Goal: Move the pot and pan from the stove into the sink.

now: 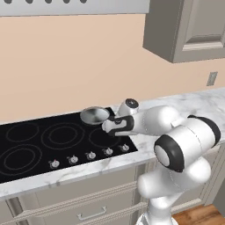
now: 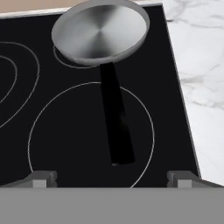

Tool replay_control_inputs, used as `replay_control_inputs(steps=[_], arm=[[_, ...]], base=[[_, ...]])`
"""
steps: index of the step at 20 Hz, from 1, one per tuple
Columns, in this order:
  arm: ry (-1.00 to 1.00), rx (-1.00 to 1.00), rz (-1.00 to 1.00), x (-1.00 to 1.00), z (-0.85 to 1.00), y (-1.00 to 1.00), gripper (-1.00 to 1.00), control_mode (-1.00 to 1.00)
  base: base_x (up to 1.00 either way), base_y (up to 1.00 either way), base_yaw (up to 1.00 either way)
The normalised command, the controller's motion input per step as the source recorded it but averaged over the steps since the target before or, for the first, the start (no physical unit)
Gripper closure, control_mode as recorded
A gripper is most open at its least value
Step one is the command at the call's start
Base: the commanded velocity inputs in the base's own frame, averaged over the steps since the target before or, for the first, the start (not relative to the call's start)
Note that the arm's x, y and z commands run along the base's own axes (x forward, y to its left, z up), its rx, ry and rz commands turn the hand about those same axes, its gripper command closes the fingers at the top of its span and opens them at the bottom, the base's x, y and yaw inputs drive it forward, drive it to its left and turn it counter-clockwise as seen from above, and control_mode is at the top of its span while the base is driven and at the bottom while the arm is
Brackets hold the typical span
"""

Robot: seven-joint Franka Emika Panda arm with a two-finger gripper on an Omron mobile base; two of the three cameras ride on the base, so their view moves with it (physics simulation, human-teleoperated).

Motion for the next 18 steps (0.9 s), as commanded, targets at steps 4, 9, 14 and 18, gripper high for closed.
replay_control_inputs(steps=[4, 9, 14, 18], arm=[[0.00, 0.00, 0.00, 0.42, -0.16, 0.01, -1.00, -1.00], [0.00, 0.00, 0.00, 0.43, -0.23, 0.04, -1.00, -1.00], [0.00, -0.01, 0.00, 0.33, -0.28, 0.06, -1.00, -1.00], [0.02, -0.03, 0.01, 0.28, -0.39, 0.14, -1.00, -1.00]], base=[[0.00, 0.00, 0.00], [0.00, 0.00, 0.00], [0.00, 0.00, 0.00], [0.00, 0.00, 0.00]])
